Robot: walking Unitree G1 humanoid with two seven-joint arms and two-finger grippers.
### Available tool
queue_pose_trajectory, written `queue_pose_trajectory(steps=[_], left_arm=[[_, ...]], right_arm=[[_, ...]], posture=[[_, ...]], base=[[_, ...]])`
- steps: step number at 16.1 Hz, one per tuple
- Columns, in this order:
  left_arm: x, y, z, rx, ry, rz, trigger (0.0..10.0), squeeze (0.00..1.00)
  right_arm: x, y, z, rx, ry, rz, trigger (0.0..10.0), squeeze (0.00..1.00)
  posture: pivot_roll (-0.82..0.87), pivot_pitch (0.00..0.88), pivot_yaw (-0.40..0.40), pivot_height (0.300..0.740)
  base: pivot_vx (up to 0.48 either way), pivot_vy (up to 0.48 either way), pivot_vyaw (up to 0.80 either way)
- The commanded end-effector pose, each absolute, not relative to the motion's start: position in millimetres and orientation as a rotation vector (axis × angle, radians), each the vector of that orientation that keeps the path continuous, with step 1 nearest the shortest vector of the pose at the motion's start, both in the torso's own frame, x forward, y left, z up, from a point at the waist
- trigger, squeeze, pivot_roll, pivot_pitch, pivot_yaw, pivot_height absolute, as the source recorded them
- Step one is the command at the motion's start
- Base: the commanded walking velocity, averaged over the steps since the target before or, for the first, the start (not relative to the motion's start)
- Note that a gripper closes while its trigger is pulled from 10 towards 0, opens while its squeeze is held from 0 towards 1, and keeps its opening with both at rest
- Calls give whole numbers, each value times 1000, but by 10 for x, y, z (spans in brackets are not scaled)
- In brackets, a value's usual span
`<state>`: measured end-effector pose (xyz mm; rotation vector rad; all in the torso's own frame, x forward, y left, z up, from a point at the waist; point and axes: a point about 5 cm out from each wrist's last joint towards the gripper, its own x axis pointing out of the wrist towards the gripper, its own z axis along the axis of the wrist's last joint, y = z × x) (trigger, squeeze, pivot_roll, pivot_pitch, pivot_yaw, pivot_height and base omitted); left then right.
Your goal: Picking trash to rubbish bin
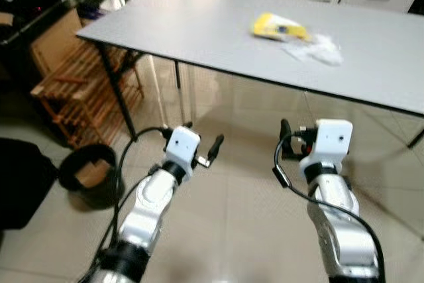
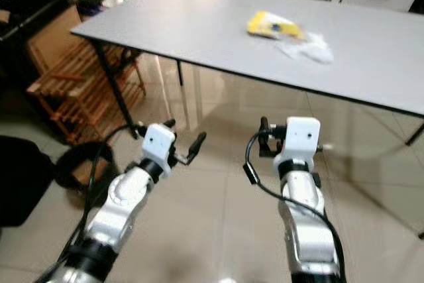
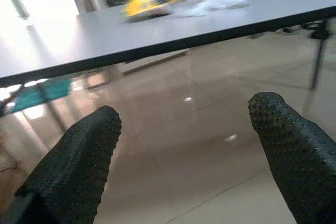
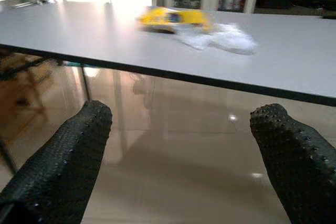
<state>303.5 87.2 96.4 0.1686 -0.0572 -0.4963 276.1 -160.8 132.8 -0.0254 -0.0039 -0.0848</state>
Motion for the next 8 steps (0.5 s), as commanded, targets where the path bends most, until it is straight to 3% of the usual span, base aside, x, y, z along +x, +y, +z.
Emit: queue_pose_trajectory(steps=[1,8], left_arm=[[3037,845,980,183,-66,-507,10000,0],[3062,826,988,172,-68,-507,10000,0]], right_arm=[[2766,-1621,1349,-24,-10,-94,10000,0],[2774,-1613,1357,-20,-15,-100,10000,0]], posture=[[-80,63,30,740],[-85,62,36,740]], base=[[0,0,0],[0,0,0]])
